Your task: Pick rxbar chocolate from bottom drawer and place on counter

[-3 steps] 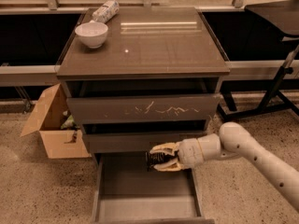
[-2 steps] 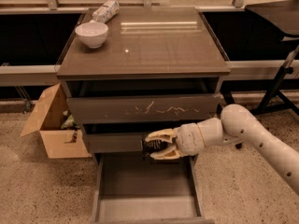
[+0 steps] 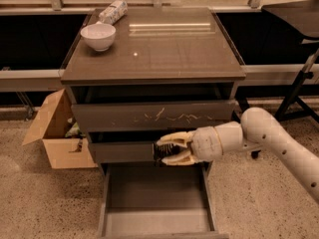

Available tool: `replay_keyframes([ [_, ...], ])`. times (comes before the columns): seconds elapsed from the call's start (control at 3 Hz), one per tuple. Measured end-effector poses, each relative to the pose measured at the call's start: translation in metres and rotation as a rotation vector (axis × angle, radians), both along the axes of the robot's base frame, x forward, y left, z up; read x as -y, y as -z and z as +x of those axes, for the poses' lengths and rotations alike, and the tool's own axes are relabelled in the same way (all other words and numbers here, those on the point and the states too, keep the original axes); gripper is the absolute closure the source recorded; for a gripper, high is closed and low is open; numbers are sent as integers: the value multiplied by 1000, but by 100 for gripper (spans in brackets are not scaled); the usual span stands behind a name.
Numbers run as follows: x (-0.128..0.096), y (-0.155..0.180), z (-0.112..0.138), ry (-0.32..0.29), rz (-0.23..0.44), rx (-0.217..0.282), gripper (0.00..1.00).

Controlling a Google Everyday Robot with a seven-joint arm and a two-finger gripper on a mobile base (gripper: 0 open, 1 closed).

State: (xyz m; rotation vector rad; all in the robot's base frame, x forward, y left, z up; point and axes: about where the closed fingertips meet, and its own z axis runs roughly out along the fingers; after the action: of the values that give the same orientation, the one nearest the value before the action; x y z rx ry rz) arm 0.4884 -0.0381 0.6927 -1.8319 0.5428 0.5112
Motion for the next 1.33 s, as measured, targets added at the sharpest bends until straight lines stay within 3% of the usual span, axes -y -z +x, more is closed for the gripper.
replay_keyframes([
  [0.33,19,-68,6,-41,131,88,100],
  [0.67,44,-152,20,-72,155,171,100],
  [1.0,68,-203,42,-56,151,206,100],
  [1.33,79,-217,51,-23,164,238,100],
])
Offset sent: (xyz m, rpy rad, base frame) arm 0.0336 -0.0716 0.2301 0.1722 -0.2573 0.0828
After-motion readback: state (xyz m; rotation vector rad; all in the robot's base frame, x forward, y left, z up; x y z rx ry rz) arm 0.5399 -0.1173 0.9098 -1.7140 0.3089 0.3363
